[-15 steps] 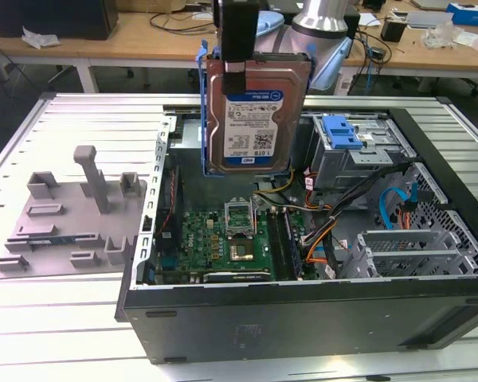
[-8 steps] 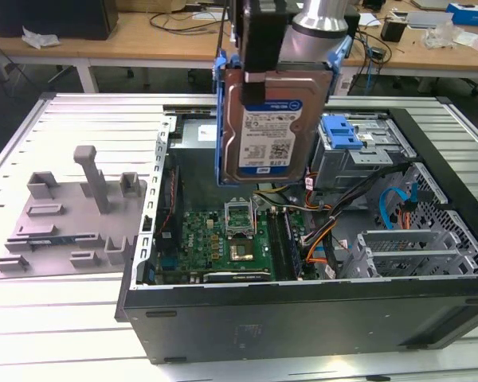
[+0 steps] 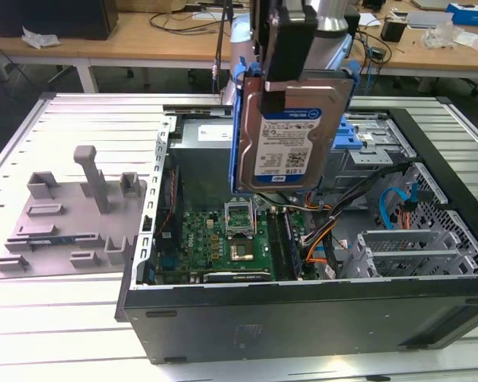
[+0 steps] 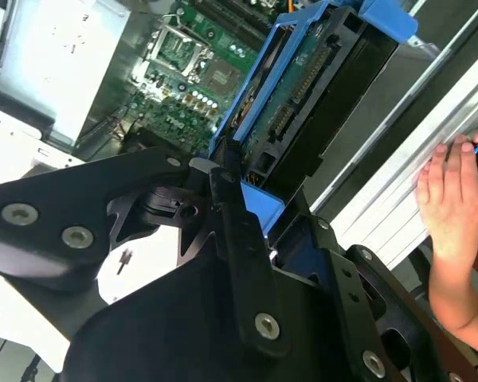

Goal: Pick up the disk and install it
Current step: 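Pick up the disk, then insert the disk into the insertion slot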

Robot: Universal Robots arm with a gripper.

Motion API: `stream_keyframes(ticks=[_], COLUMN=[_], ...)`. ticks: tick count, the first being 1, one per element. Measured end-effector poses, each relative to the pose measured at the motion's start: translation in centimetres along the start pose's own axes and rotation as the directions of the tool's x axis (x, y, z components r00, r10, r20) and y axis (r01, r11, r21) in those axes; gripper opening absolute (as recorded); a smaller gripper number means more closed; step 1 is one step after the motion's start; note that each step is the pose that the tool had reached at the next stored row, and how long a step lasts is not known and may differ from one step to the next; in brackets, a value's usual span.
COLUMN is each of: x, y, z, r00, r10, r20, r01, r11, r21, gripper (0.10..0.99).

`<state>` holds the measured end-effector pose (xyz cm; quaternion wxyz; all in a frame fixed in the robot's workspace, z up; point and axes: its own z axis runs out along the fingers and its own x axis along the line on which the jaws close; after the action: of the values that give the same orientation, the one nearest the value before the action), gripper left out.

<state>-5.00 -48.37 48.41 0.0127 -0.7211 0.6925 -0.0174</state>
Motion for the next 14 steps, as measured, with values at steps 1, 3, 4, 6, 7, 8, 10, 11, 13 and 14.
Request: stream_keyframes(ticks=[1, 3, 4, 6, 7, 8, 10, 11, 13, 14], x=[0.12, 0.16, 0.16, 0.17, 0.17, 0.17, 0.17, 0.18, 0.18, 0.18], y=[-0.10, -0.13, -0.13, -0.13, -0.13, -0.13, -0.13, -0.13, -0.13, -0.13], z=[0.01, 0.01, 0.01, 0.01, 0.01, 0.01, 0.01, 0.01, 0.01, 0.01], r00=[1.0000, 1.0000, 1.0000, 1.0000, 1.0000, 1.0000, 1.0000, 1.0000, 1.0000, 1.0000], r10=[0.000, 0.001, 0.001, 0.001, 0.001, 0.001, 0.001, 0.001, 0.001, 0.001], r20=[0.0000, -0.0001, 0.0000, -0.0001, -0.0001, -0.0001, -0.0002, -0.0001, -0.0001, -0.0001], r01=[0.000, -0.001, -0.001, -0.001, -0.001, -0.001, -0.001, -0.001, -0.001, -0.001], r11=[1.0000, 1.0000, 1.0000, 1.0000, 1.0000, 1.0000, 1.0000, 1.0000, 1.0000, 1.0000], r21=[0.000, 0.000, 0.000, 0.000, 0.000, 0.000, 0.000, 0.000, 0.000, 0.000], gripper=[0.373, 0.373, 0.373, 0.373, 0.373, 0.373, 0.373, 0.373, 0.373, 0.373])
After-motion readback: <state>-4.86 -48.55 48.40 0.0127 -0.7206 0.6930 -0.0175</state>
